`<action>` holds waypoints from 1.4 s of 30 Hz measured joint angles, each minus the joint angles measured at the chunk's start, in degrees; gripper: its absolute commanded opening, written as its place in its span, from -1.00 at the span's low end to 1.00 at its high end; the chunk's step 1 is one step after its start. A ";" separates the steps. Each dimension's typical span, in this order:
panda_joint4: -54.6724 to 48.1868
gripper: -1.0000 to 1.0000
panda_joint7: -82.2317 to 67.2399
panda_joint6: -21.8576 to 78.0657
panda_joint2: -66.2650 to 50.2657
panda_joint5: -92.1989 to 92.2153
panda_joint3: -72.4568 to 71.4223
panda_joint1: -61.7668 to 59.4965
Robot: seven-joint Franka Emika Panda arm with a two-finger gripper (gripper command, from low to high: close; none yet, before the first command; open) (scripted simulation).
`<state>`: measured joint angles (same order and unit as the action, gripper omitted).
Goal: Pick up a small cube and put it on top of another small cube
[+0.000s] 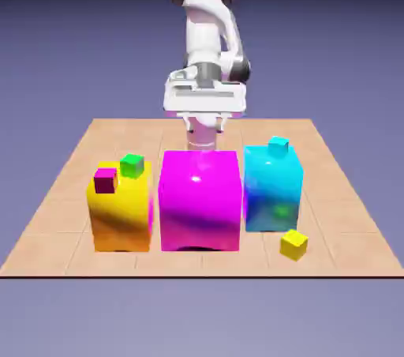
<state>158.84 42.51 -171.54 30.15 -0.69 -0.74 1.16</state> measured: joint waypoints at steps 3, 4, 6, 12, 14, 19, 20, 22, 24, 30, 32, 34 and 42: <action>-5.38 0.00 0.13 6.14 -6.23 -1.70 -1.85 1.17; -7.17 0.00 0.17 8.18 -8.31 -2.27 -2.46 1.55; -10.76 0.00 0.26 12.27 -12.46 -3.41 -3.69 2.33; -21.52 0.00 0.51 24.54 -24.92 -6.81 -7.39 4.89; -25.11 0.00 0.60 28.64 -29.07 -7.95 -8.62 5.89; -34.08 0.00 0.81 38.86 -39.45 -10.79 -11.70 7.40; -35.87 0.00 0.86 40.91 -41.53 -11.36 -12.31 7.76; -39.46 0.00 0.94 45.00 -45.68 -12.49 -13.54 8.55; -43.05 0.00 1.03 49.09 -49.84 -13.63 -14.78 9.33; -53.81 0.00 1.29 61.36 -62.29 -17.04 -18.47 11.66; -57.39 0.00 1.37 65.45 -66.45 -18.17 -19.70 12.43; -60.08 0.00 1.44 68.52 -69.56 -19.02 -20.62 13.02; -56.53 -1.00 2.46 62.75 -71.98 -20.45 -19.52 12.74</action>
<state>102.31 44.97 -108.79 -41.83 -21.13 -20.26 13.90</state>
